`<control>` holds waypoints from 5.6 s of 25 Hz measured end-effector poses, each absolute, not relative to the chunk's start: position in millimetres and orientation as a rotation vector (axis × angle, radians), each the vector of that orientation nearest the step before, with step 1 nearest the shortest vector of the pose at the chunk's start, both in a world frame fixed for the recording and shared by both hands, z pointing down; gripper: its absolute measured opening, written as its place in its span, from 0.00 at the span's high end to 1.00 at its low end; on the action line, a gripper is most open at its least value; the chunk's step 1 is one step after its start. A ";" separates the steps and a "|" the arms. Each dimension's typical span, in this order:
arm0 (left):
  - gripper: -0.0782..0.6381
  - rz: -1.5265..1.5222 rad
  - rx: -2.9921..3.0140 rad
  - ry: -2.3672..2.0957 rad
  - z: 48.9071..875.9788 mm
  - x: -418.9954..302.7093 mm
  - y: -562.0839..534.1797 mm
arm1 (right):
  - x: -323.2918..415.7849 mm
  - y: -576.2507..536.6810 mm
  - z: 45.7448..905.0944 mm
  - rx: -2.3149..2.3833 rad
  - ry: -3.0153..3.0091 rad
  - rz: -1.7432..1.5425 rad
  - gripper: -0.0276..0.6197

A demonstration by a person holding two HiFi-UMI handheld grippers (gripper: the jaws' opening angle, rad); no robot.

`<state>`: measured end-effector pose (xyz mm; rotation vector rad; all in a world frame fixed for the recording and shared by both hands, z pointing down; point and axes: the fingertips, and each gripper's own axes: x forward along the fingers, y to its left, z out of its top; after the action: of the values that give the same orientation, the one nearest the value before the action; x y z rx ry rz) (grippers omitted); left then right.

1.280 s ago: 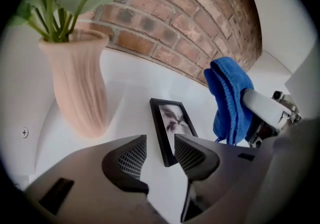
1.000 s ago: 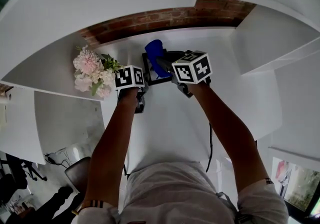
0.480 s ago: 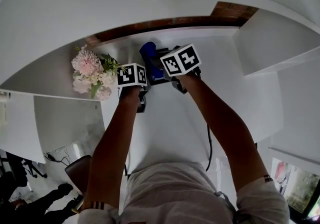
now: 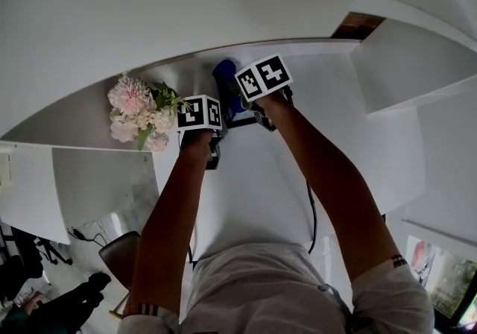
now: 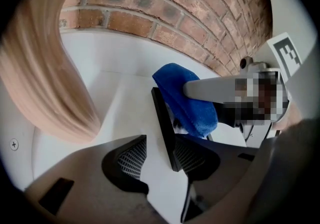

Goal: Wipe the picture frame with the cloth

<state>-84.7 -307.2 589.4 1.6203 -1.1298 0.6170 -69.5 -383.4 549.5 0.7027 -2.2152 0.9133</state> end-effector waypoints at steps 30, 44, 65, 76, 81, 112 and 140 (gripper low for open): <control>0.66 0.611 1.641 -1.115 588.6 -84.5 -306.3 | -59.5 -339.8 529.1 0.626 -2.253 1.044 0.88; 0.66 0.612 1.654 -1.109 589.1 -83.8 -307.8 | -3.7 -351.1 555.3 0.780 -2.139 1.015 0.88; 0.66 0.613 1.671 -1.096 588.1 -83.4 -305.8 | -23.6 -305.0 524.5 0.775 -2.246 1.147 0.88; 0.66 0.610 1.676 -1.094 587.8 -83.0 -305.6 | -39.1 -295.1 557.5 0.783 -2.171 1.172 0.88; 0.66 0.611 1.682 -1.095 588.5 -83.1 -306.1 | -15.9 -300.9 562.6 0.822 -2.142 1.146 0.88; 0.66 0.564 1.910 -1.170 528.8 -52.3 -286.5 | 28.0 -290.6 488.9 0.957 -2.344 0.861 0.88; 0.75 -0.200 2.656 -1.426 262.5 -69.7 -156.5 | 50.3 -181.0 296.0 1.138 -2.901 0.234 0.88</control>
<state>-69.7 -156.5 262.5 2.6556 -1.4259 -0.2003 50.3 -181.0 296.0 1.1377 -2.9009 0.2338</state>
